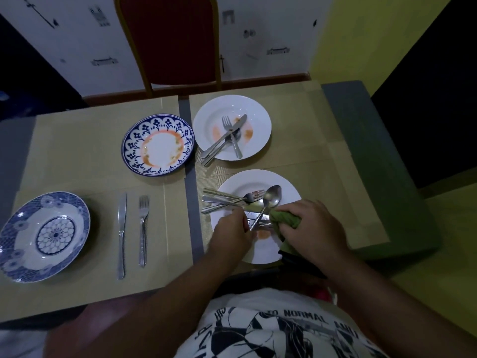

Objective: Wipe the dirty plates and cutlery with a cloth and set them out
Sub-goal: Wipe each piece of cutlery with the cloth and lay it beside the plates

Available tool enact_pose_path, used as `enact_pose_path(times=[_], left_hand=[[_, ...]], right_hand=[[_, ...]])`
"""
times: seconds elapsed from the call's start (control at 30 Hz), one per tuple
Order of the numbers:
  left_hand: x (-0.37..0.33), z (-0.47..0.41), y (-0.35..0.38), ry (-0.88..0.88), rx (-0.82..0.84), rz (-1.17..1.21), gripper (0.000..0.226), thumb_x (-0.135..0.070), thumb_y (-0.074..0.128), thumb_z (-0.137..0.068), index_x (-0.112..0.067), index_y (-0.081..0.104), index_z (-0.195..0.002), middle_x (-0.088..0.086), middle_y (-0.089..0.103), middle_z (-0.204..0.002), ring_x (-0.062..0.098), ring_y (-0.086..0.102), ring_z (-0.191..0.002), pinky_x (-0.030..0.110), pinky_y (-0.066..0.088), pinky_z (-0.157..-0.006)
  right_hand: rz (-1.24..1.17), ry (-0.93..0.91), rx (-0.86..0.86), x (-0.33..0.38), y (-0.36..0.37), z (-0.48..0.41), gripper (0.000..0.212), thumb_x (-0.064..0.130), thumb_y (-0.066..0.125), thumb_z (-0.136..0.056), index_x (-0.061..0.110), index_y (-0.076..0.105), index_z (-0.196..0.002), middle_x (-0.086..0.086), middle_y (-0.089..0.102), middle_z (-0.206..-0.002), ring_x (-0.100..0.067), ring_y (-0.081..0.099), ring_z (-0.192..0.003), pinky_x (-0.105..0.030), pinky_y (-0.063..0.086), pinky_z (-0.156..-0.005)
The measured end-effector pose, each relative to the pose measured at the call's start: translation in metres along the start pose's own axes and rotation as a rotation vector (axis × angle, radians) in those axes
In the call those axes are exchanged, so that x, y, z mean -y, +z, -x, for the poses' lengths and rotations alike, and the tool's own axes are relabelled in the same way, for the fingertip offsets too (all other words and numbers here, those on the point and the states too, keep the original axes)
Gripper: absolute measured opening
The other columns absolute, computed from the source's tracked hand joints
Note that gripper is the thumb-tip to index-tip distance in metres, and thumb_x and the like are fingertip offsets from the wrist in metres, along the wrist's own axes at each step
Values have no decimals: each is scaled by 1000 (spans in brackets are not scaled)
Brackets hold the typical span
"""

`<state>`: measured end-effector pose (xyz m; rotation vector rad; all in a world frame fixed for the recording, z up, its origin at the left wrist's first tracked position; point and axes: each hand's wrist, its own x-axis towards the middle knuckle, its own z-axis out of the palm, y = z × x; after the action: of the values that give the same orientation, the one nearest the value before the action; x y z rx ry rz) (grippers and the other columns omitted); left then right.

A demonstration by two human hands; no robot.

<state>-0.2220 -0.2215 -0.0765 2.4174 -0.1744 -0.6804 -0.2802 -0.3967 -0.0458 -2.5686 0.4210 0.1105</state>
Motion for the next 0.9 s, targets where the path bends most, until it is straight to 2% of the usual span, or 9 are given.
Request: enact_pose_path(times=[0.07,0.17,0.27,0.37,0.47,0.53,0.67,0.77,0.9], left_hand=[[4,-2,0,-31,23,65,21,-17,79,-79,-14,59,-87,-4,64,-79,15,59,-74,29,49,-64],[8,-1,-6,-65,158,192,22,-13,71,-87,-13,70,-109,-4,65,-90,12,60,-83,23,49,-76],[5,7,-16,-222,260,560,19,-1,60,-94,-11,76,-97,7,69,-90,15,61,-78,27,52,-78],[1,15,-26,-349,310,860,31,8,50,-96,-9,74,-88,13,66,-89,17,59,-79,24,55,-77],[7,21,-36,-368,304,900,32,11,49,-95,-6,74,-84,14,63,-88,16,57,-74,19,55,-68],[16,25,-44,-391,299,894,28,8,52,-95,-6,74,-86,10,66,-87,15,60,-74,20,54,-66],[26,30,-57,-438,339,956,26,4,53,-97,-5,76,-90,11,70,-93,17,63,-85,25,55,-78],[25,24,-65,-435,361,965,30,9,47,-96,-4,74,-90,14,67,-95,20,59,-86,32,51,-87],[26,20,-73,-404,397,964,31,11,44,-97,-4,71,-92,12,62,-85,16,54,-78,24,43,-70]], right_hand=[[11,9,-7,1,0,2,31,37,66,-75,44,68,-105,23,64,-102,-8,50,-102,-33,50,-75],[19,-6,-59,7,2,4,31,34,68,-76,42,69,-105,22,65,-102,-11,52,-100,-34,51,-72],[40,-63,-124,17,7,5,34,31,70,-73,43,69,-105,24,65,-106,-12,51,-94,-30,49,-67],[136,-237,-118,32,16,11,35,31,68,-72,43,69,-105,23,66,-108,-12,49,-88,-28,44,-62],[181,-356,-85,40,27,10,34,32,65,-71,41,70,-103,19,68,-103,-13,51,-86,-29,41,-60],[237,-298,-69,38,28,-5,32,34,64,-71,41,70,-102,16,67,-99,-15,51,-85,-28,40,-59],[319,-141,-64,33,21,-30,32,32,69,-73,39,70,-104,14,68,-103,-19,55,-94,-32,46,-64],[266,-176,-124,49,21,-21,34,31,69,-71,39,69,-104,16,67,-103,-17,55,-92,-30,44,-63],[251,-319,-130,62,34,-6,32,35,65,-69,39,71,-100,16,66,-100,-15,54,-87,-29,40,-61]])
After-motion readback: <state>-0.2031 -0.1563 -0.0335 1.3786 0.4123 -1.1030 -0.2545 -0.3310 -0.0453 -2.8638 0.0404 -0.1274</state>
